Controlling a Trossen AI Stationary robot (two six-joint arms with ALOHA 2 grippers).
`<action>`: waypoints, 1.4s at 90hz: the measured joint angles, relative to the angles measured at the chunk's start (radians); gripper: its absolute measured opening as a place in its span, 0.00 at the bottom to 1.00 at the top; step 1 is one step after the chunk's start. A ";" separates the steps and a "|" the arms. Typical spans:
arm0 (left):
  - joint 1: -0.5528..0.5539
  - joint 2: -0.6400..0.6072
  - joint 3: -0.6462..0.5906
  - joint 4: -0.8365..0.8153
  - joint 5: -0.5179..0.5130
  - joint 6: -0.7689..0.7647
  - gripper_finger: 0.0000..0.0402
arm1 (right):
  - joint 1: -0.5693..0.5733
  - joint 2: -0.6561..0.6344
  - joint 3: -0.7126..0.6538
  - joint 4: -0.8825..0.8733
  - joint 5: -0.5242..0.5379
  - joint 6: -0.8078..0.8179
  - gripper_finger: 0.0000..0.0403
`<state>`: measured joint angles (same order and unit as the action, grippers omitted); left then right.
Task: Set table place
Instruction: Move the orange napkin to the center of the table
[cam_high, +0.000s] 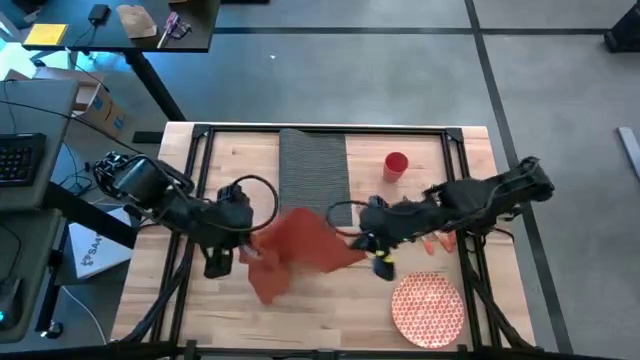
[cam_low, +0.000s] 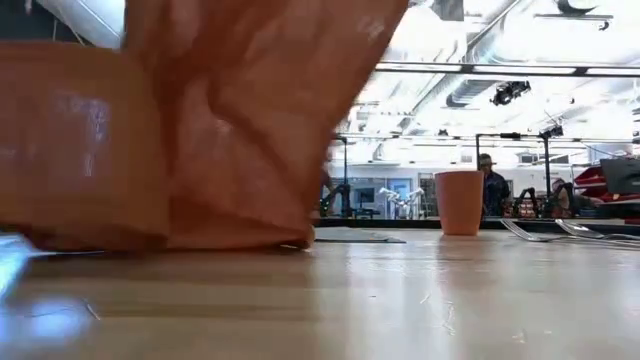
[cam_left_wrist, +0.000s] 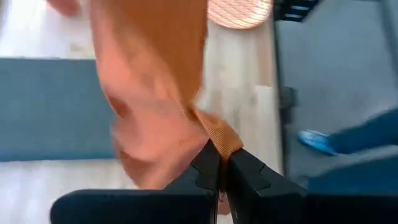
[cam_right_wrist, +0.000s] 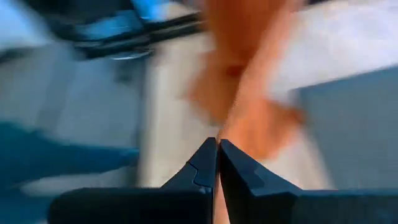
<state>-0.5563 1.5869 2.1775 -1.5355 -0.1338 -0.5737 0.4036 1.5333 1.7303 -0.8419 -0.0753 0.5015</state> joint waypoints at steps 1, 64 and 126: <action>-0.003 0.000 0.000 0.004 0.019 -0.006 0.00 | 0.003 0.000 0.003 0.004 -0.022 0.002 0.00; 0.103 -0.024 -0.189 -0.030 -0.422 0.062 0.00 | -0.204 -0.003 0.097 -0.429 0.259 0.053 0.00; 0.014 -0.028 -0.289 0.148 0.026 0.273 0.00 | -0.188 0.115 -0.742 0.832 0.016 0.147 0.42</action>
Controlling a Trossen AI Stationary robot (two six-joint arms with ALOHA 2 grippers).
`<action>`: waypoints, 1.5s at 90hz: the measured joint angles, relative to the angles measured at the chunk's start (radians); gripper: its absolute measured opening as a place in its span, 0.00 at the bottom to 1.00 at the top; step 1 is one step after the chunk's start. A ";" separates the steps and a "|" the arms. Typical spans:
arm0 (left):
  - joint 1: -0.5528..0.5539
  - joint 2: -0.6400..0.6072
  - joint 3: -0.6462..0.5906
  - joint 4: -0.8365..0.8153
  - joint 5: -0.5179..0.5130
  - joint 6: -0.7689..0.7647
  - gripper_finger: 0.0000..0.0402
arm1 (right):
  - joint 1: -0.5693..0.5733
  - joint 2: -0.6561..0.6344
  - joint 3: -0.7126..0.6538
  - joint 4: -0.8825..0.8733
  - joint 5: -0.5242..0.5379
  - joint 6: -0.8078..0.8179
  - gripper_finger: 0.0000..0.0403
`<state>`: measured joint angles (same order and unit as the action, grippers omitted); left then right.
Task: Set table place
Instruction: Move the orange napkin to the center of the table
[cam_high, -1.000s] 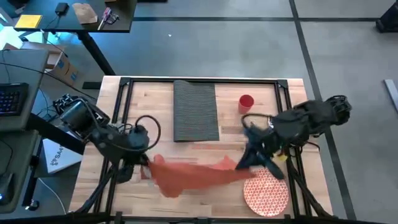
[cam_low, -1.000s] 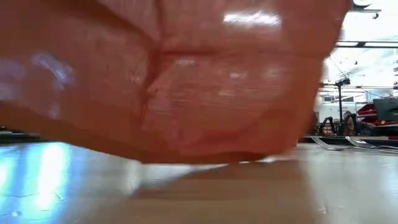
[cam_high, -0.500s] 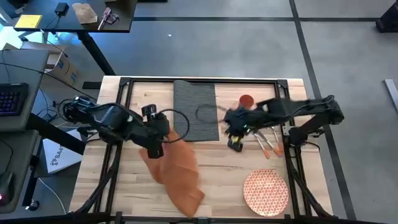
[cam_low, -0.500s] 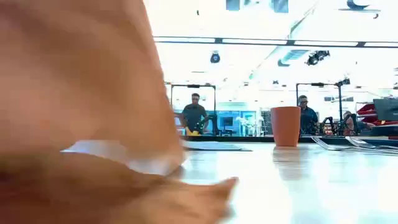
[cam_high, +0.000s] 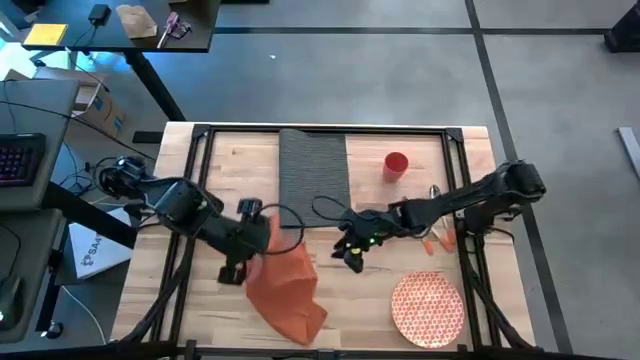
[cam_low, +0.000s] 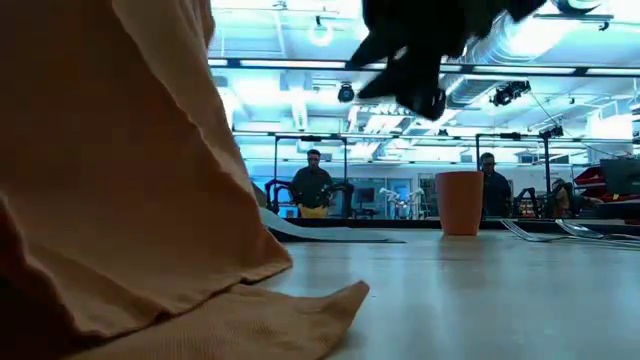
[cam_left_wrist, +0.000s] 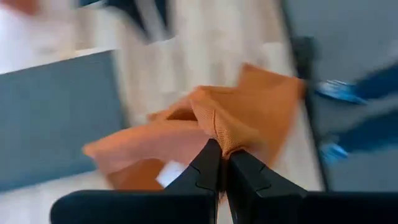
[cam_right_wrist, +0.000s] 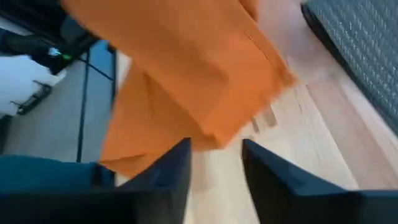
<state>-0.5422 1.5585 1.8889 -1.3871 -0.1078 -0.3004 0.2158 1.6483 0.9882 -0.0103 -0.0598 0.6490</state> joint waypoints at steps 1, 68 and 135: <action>-0.004 0.000 0.000 0.000 0.010 0.000 0.00 | 0.000 0.009 0.000 0.008 0.003 -0.006 0.43; -0.162 0.009 -0.080 -0.002 0.054 -0.173 0.00 | -0.004 0.624 0.603 -0.009 -0.180 -0.463 0.48; -0.096 0.007 0.152 -0.171 -0.604 -0.085 0.00 | 0.100 0.205 0.668 -0.441 -0.313 -0.123 0.00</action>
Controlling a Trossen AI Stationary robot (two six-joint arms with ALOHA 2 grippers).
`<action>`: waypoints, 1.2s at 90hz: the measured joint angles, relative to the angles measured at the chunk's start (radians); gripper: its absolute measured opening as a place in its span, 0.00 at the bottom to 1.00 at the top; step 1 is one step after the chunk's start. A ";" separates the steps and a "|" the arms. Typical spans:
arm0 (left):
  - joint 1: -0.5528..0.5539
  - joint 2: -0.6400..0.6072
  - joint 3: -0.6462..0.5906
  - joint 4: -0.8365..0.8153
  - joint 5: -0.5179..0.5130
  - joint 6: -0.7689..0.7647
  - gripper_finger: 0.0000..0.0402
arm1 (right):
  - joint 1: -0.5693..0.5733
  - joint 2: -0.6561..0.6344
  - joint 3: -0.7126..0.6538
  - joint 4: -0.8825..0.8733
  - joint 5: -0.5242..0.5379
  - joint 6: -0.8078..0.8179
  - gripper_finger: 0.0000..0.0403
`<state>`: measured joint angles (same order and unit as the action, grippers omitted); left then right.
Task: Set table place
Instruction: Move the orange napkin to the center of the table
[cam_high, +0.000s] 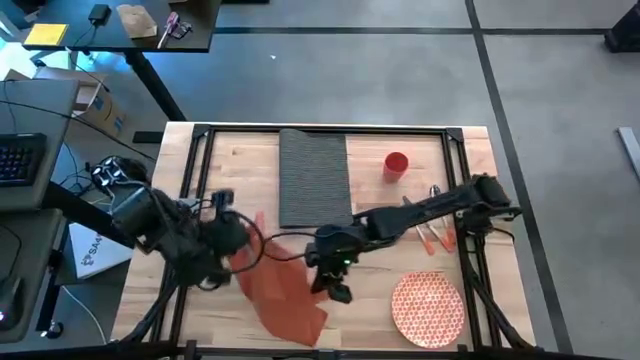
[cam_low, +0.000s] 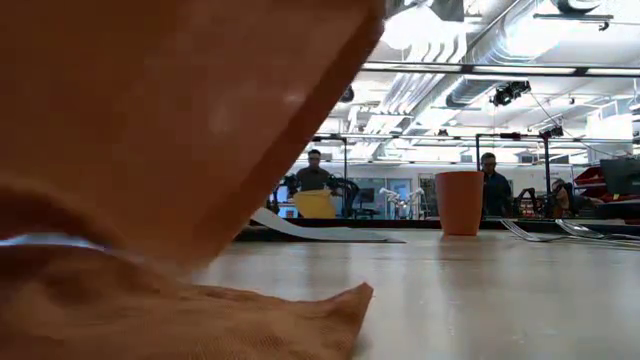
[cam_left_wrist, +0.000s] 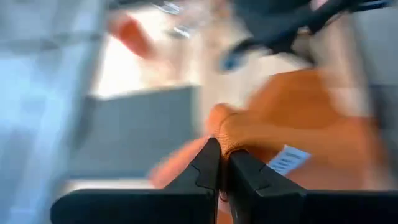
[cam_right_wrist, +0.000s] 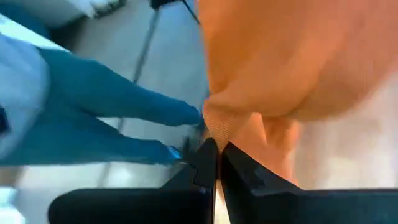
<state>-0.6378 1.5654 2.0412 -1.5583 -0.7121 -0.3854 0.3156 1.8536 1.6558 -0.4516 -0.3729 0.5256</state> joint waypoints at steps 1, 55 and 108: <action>0.011 0.000 -0.001 0.001 -0.009 0.020 0.00 | 0.005 -0.008 0.000 0.001 0.016 0.014 0.00; 0.660 0.058 -0.611 1.211 0.351 1.126 0.00 | 0.093 0.001 -0.002 -0.663 0.484 1.038 0.00; 0.709 0.014 -0.627 0.686 0.606 0.561 0.41 | 0.103 0.001 -0.002 -0.920 0.314 1.138 0.00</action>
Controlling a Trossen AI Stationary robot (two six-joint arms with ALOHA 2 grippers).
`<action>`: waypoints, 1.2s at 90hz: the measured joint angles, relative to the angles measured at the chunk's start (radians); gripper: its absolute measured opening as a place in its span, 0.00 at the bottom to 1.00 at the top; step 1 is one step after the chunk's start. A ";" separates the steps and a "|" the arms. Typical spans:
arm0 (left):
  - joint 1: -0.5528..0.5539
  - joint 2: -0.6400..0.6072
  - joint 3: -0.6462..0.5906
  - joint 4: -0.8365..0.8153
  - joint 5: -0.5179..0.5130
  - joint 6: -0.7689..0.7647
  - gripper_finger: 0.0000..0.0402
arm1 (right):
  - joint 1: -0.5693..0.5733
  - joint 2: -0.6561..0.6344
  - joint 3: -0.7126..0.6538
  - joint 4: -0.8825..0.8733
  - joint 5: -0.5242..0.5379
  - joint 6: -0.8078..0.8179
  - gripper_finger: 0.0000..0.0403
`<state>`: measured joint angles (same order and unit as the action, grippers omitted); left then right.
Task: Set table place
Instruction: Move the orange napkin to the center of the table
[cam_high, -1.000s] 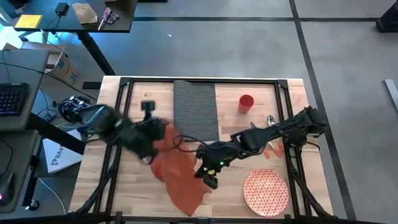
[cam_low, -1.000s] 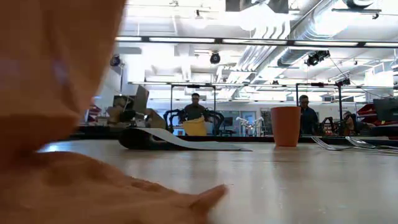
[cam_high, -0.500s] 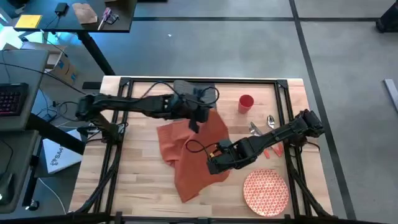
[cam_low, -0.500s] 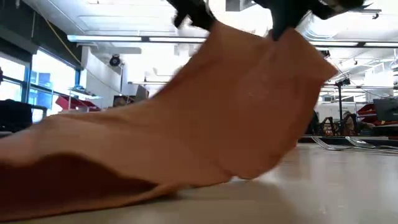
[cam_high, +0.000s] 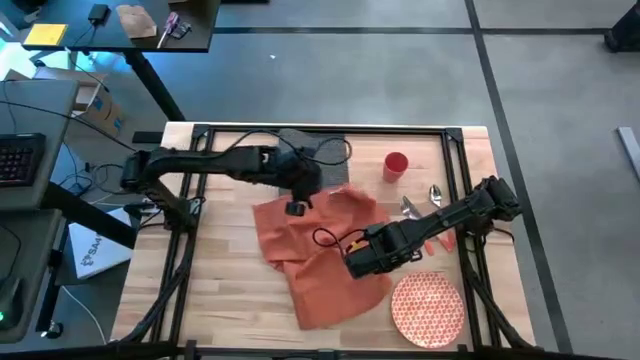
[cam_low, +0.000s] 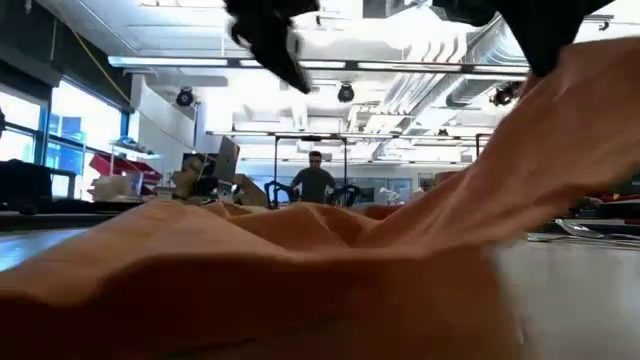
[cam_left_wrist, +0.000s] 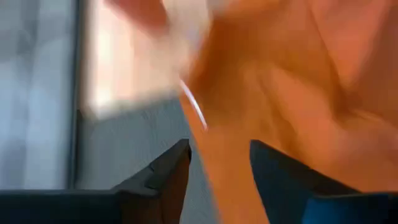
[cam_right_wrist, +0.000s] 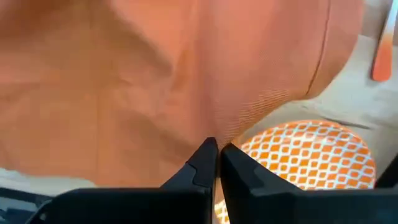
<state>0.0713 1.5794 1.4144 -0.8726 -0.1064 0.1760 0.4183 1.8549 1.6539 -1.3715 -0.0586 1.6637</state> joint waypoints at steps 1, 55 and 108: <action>-0.002 -0.003 0.000 -0.023 0.012 -0.029 0.41 | 0.000 0.000 0.000 0.001 0.000 -0.002 0.00; -0.482 -0.046 -0.482 0.180 0.167 -0.979 0.27 | -0.012 0.003 -0.180 0.340 -0.043 -0.421 0.00; -0.420 -0.086 -0.701 0.158 0.030 -0.897 0.01 | 0.035 -0.095 -0.179 0.302 -0.112 -0.309 0.00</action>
<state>-0.3490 1.4938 0.7134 -0.7147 -0.0768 -0.7207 0.4529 1.7599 1.4750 -1.0700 -0.1707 1.3551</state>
